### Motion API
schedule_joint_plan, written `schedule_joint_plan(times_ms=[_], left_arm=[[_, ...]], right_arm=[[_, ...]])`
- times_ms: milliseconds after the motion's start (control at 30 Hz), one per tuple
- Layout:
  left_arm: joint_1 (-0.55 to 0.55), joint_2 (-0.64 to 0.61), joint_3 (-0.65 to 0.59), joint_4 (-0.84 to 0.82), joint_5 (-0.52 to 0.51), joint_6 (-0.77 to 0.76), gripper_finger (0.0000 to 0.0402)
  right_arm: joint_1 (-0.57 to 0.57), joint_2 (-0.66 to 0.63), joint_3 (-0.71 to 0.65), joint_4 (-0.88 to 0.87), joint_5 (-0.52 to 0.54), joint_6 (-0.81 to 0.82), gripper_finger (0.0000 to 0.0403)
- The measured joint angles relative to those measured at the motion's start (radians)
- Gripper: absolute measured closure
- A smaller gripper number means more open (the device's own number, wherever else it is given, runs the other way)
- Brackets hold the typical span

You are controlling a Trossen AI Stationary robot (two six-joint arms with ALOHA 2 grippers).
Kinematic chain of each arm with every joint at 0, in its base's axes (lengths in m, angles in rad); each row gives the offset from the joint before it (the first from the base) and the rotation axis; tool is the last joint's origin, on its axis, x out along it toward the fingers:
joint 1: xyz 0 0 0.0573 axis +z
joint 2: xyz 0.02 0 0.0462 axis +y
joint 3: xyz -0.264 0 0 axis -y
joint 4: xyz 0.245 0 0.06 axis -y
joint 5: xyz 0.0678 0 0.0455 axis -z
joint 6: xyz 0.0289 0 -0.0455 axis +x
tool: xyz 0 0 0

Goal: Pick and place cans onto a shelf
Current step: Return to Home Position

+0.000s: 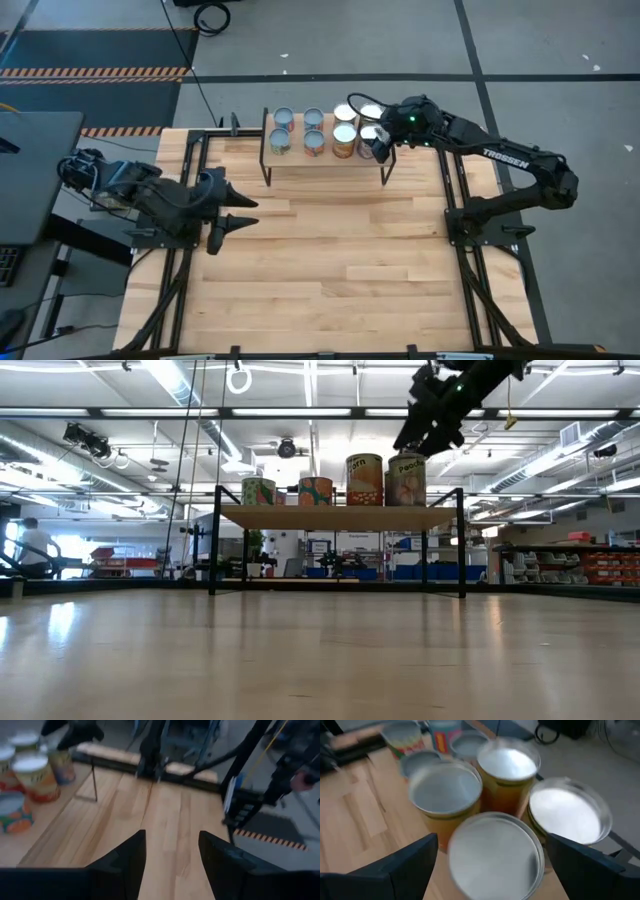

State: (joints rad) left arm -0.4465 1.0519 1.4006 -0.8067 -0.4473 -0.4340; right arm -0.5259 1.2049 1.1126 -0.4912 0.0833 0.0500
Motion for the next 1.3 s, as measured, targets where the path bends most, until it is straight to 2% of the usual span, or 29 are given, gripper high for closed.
schedule_joint_plan(times_ms=[200, 400, 633, 867, 933, 1000, 1133, 1300], left_arm=[[0.009, -0.019, 0.000, 0.141, -0.023, 0.134, 0.0214], [0.102, -0.020, 0.000, 0.167, -0.024, 0.210, 0.0214], [0.237, -0.055, -0.019, 0.178, 0.005, 0.252, 0.0225], [0.284, -0.148, -0.203, 0.243, -0.012, 0.210, 0.0256], [0.290, -0.170, -0.239, 0.239, -0.072, 0.201, 0.0262], [0.294, -0.183, -0.262, 0.238, -0.122, 0.169, 0.0266], [0.293, -0.183, -0.277, 0.231, -0.134, 0.132, 0.0268], [0.292, -0.154, -0.278, 0.232, -0.121, 0.012, 0.0269]], right_arm=[[0.064, -0.116, 0.000, 0.011, 0.011, 0.017, 0.0029], [0.255, -0.244, 0.001, 0.009, 0.094, 0.118, 0.0062], [0.576, -0.277, 0.001, 0.038, 0.214, 0.221, 0.0155], [0.843, -0.305, 0.000, 0.168, 0.331, 0.202, 0.0283], [0.883, -0.329, 0.002, 0.193, 0.326, 0.201, 0.0306], [0.911, -0.349, 0.002, 0.178, 0.276, 0.216, 0.0321], [0.935, -0.371, 0.001, 0.177, 0.168, 0.202, 0.0329], [0.929, -0.363, 0.001, 0.177, 0.274, 0.331, 0.0330]])
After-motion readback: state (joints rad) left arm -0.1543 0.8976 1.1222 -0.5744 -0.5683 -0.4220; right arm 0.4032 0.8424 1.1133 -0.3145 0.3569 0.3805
